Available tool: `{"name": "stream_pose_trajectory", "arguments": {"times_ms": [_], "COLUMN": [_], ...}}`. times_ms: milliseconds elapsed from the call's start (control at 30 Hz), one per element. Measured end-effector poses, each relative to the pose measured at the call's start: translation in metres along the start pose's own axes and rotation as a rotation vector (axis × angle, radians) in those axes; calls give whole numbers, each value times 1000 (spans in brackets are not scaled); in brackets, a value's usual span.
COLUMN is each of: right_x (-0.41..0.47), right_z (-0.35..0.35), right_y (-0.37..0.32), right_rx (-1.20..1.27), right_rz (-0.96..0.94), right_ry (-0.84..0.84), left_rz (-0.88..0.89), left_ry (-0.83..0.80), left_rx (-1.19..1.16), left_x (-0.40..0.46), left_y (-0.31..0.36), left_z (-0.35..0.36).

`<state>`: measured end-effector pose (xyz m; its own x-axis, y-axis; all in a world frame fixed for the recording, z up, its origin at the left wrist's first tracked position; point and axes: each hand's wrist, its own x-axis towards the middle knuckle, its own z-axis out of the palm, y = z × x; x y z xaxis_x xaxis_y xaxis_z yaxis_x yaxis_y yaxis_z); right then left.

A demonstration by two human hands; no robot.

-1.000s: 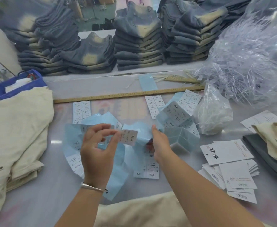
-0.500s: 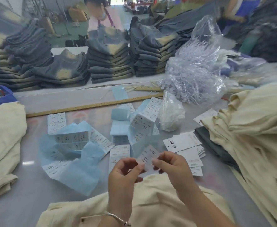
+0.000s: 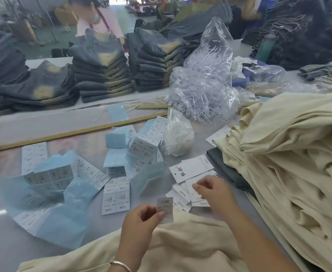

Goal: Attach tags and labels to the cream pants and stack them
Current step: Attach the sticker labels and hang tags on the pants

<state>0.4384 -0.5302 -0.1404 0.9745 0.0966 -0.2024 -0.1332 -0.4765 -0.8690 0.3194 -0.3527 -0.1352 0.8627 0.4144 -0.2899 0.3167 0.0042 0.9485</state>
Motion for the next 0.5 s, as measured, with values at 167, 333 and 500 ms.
{"name": "stream_pose_trajectory", "arguments": {"times_ms": [167, 333, 500], "right_x": [76, 125, 141], "right_z": [7, 30, 39], "right_y": [-2, -19, -26], "right_rx": [-644, -959, -1033], "right_rz": [-326, -439, -494], "right_ry": [-224, -514, -533], "left_rz": [-50, -97, -116], "left_ry": [-14, -9, 17], "left_rx": [39, 32, 52], "left_x": [15, 24, 30], "left_y": [-9, -14, -15], "left_z": [3, 2, -2]}}
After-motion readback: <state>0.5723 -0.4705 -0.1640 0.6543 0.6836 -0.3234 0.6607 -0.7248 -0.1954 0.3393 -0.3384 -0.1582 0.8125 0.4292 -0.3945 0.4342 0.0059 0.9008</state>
